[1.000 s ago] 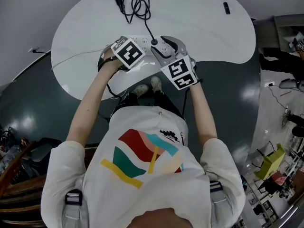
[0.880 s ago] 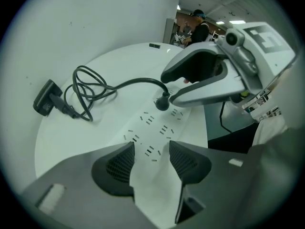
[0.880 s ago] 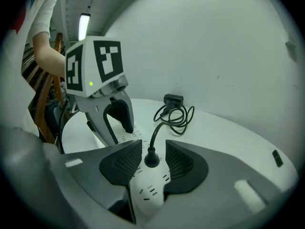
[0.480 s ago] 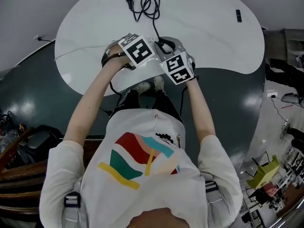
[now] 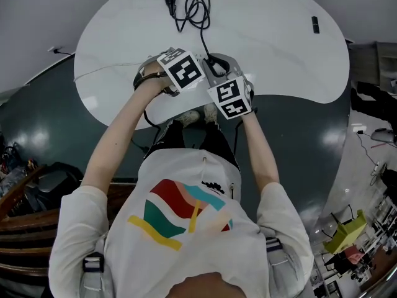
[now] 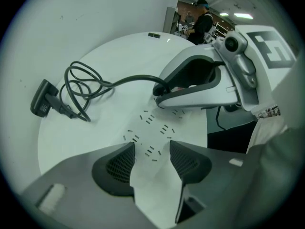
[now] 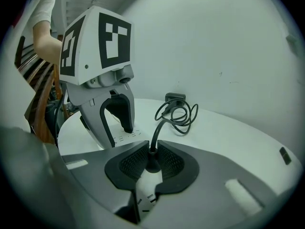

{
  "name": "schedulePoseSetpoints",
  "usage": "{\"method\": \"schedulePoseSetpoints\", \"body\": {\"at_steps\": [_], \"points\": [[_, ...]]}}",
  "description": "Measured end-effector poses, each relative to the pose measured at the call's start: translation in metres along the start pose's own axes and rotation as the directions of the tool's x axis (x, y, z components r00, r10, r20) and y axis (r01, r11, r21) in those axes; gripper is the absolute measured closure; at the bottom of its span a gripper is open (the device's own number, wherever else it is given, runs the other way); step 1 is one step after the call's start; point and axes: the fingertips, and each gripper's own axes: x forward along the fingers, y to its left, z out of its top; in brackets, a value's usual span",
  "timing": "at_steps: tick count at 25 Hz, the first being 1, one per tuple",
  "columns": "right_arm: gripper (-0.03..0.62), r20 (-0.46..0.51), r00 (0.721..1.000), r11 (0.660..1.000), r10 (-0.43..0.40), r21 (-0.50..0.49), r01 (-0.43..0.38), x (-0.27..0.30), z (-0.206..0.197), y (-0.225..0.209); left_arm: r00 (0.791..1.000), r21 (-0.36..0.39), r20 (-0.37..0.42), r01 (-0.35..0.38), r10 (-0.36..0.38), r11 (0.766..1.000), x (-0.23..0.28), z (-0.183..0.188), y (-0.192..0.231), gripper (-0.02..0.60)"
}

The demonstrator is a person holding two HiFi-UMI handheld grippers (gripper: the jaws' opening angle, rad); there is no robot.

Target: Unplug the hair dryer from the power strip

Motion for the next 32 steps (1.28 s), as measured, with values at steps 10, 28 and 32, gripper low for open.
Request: {"method": "schedulePoseSetpoints", "body": {"at_steps": [10,28,32], "points": [[0.543,0.091,0.993,0.972,0.078,0.213,-0.096,-0.008,0.009,-0.007,0.999,0.016,-0.032,0.010,-0.009,1.000,0.000,-0.001,0.000,0.350],[0.537,0.503,0.864,0.999,-0.020,0.046,-0.003,-0.083,0.202,-0.081,0.999,0.003,-0.051,0.008,-0.008,1.000,0.002,0.005,0.002,0.350],[0.537,0.451,0.893,1.000,-0.017,0.029,0.004,-0.078,0.189,-0.071,0.999,0.002,-0.034,0.008,-0.008,1.000,0.003,0.004,0.000,0.350]]}}
